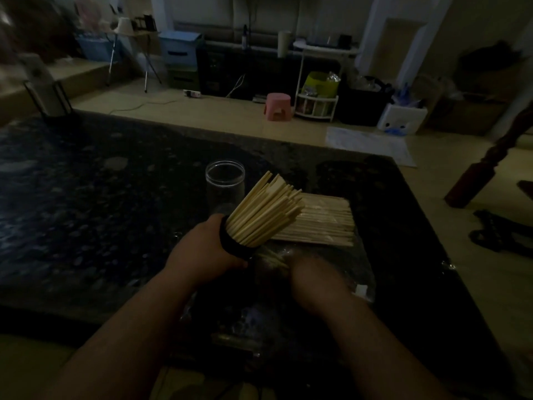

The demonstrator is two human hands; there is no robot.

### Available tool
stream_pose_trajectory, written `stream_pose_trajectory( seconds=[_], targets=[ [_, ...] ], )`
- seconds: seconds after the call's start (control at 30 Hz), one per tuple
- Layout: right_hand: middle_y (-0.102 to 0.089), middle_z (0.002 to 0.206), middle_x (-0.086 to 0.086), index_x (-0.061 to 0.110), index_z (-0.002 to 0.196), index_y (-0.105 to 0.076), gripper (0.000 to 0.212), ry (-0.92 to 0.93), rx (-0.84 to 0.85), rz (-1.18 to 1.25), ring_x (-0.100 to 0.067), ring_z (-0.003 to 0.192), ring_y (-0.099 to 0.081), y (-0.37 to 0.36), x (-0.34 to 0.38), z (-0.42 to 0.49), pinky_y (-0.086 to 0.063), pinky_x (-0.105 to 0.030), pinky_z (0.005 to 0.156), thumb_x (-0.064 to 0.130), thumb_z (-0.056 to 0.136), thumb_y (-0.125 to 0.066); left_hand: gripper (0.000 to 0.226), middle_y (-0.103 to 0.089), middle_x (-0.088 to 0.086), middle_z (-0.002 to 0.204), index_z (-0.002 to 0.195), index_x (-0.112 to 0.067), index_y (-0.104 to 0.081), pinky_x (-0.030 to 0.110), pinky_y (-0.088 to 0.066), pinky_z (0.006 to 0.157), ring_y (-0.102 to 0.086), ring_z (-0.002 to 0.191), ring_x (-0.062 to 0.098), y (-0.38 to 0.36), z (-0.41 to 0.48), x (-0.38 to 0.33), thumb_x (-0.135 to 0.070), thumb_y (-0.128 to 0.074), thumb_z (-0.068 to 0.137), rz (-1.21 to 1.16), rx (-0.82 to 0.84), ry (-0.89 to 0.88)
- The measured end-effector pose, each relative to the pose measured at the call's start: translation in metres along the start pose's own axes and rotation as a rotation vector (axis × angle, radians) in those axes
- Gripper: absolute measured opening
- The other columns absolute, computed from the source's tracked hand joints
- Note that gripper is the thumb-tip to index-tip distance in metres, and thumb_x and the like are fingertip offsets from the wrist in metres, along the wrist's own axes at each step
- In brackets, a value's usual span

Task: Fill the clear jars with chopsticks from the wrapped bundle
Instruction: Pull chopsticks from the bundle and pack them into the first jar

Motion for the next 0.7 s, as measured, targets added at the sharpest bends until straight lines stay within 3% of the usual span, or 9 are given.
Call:
stream_pose_trajectory(
  seconds=[0.13,0.23,0.37,0.53,0.7],
  targets=[
    [-0.053,0.135,-0.005,0.027,0.136,-0.047,0.049,0.005,0.076,0.084,-0.026,0.118,-0.054,0.014,0.005,-0.012,-0.045,-0.034,0.098,0.043,0.09,-0.055,0.092,-0.061,-0.002,0.118,0.136,-0.028,-0.042,0.033,-0.05,0.084,-0.058,0.101,0.016,-0.001,-0.002,-0.002,-0.039,-0.088,0.057,-0.013,0.005,0.004],
    [-0.062,0.116,-0.008,0.022,0.106,-0.061,0.03,0.01,0.086,-0.003,-0.029,0.104,-0.06,0.039,0.01,-0.024,-0.048,-0.034,0.084,0.043,0.087,-0.053,0.091,-0.061,-0.002,0.117,0.136,-0.028,-0.042,0.032,-0.049,0.083,-0.057,0.099,0.015,-0.001,-0.001,-0.002,-0.039,-0.088,0.057,-0.016,0.007,0.012],
    [-0.062,0.097,-0.004,0.026,0.082,-0.052,0.022,0.077,0.034,0.012,-0.026,0.09,-0.06,0.066,0.025,-0.036,-0.042,-0.031,0.068,0.047,0.087,-0.047,0.09,-0.062,-0.001,0.117,0.134,-0.028,-0.043,0.032,-0.048,0.081,-0.058,0.098,0.016,-0.001,-0.002,-0.001,-0.038,-0.088,0.057,-0.002,-0.017,0.023],
    [-0.066,0.093,-0.004,0.023,0.087,-0.06,0.033,0.009,-0.329,-0.024,-0.029,0.085,-0.061,0.102,0.021,-0.041,-0.036,-0.032,0.063,0.05,0.089,-0.04,0.09,-0.063,-0.003,0.115,0.134,-0.03,-0.043,0.035,-0.051,0.083,-0.06,0.099,0.017,-0.003,-0.005,-0.003,-0.04,-0.087,0.056,0.002,-0.018,0.031],
    [-0.054,0.064,-0.005,0.017,0.065,-0.052,0.034,0.097,-0.831,-0.039,-0.027,0.06,-0.052,0.142,0.012,-0.057,-0.026,-0.025,0.056,0.044,0.082,-0.04,0.093,-0.06,-0.002,0.12,0.137,-0.029,-0.041,0.037,-0.05,0.088,-0.058,0.104,0.017,-0.003,-0.006,-0.007,-0.034,-0.089,0.058,0.034,0.009,0.032]
  ],
)
Point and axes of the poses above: each hand's wrist, its own z-axis towards the middle knuckle, its own y-axis out of the back of the hand, x = y × z, the point moved 8 cm from there along z, towards the middle knuckle
